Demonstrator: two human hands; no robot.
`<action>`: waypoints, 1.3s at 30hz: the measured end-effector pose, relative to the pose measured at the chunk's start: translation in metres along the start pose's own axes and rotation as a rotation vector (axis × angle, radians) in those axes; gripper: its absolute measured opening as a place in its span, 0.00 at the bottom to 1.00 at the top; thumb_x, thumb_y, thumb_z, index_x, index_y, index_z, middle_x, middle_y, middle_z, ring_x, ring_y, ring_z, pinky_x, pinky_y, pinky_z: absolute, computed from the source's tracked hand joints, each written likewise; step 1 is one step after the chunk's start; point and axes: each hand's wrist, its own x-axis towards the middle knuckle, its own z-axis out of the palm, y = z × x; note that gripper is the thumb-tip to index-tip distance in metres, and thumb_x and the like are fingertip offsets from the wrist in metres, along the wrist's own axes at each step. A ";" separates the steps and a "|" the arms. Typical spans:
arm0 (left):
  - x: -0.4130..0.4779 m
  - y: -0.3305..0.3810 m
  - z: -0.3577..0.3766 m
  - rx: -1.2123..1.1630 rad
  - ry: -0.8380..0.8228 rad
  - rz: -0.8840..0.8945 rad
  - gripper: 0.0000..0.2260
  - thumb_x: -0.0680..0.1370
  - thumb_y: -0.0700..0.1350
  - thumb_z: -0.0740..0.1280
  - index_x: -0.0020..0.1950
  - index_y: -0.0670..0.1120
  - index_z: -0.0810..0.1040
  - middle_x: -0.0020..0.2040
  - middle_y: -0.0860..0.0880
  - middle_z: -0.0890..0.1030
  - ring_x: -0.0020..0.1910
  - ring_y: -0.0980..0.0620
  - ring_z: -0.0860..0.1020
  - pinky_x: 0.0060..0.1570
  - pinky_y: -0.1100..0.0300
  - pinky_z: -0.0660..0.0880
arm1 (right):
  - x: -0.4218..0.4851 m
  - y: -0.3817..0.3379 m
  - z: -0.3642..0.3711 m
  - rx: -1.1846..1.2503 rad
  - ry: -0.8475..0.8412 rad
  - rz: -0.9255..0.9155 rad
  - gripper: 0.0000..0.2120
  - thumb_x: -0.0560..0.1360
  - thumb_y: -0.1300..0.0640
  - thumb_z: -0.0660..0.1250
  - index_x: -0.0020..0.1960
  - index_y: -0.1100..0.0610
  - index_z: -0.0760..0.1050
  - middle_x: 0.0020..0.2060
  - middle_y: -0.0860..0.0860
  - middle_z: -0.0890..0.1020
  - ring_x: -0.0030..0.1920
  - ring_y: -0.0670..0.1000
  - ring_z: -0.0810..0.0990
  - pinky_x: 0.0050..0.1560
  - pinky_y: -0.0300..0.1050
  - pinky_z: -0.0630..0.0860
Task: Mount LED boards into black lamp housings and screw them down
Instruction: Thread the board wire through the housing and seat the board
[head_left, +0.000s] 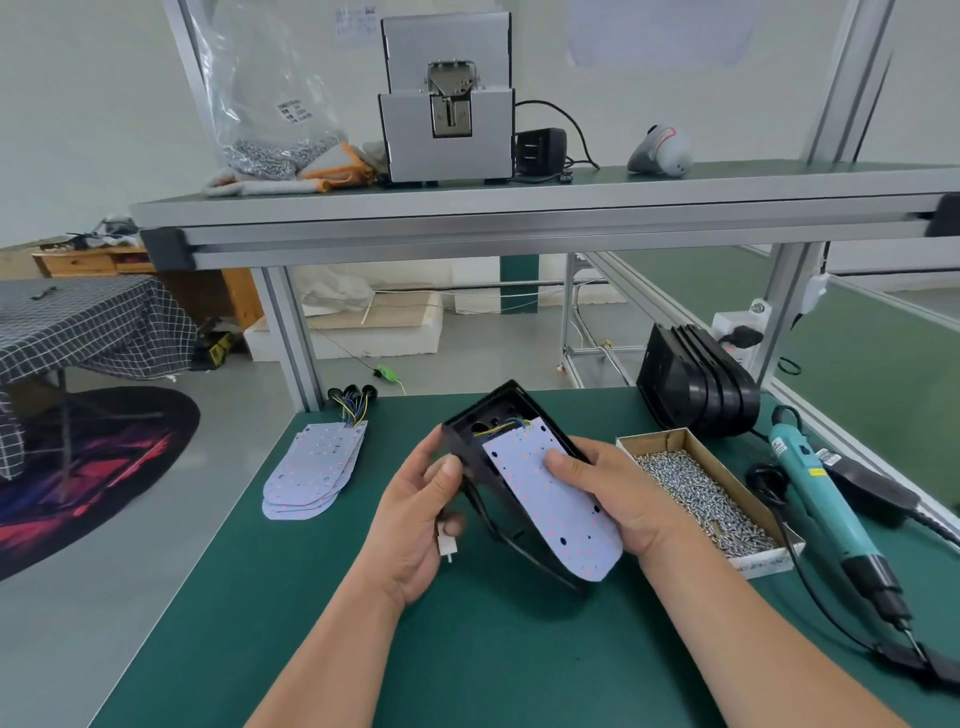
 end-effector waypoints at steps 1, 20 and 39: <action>0.001 -0.001 0.000 0.017 0.020 -0.021 0.23 0.80 0.44 0.73 0.76 0.50 0.76 0.58 0.50 0.87 0.50 0.57 0.84 0.28 0.65 0.68 | -0.001 -0.001 -0.001 0.034 0.020 -0.001 0.16 0.74 0.50 0.77 0.56 0.59 0.86 0.53 0.61 0.87 0.46 0.56 0.88 0.43 0.46 0.83; -0.008 0.003 0.024 0.183 0.054 -0.223 0.20 0.85 0.59 0.66 0.47 0.46 0.88 0.44 0.46 0.89 0.37 0.48 0.86 0.36 0.61 0.77 | -0.034 0.019 0.046 -0.148 0.308 -0.018 0.26 0.69 0.41 0.77 0.59 0.58 0.79 0.52 0.52 0.88 0.51 0.53 0.88 0.53 0.56 0.84; -0.010 -0.002 0.034 0.360 0.041 -0.093 0.38 0.74 0.70 0.69 0.50 0.32 0.73 0.43 0.43 0.80 0.42 0.47 0.77 0.47 0.49 0.73 | -0.042 -0.009 0.011 -1.108 0.270 -0.445 0.25 0.72 0.41 0.78 0.62 0.51 0.74 0.74 0.43 0.63 0.74 0.43 0.64 0.67 0.42 0.66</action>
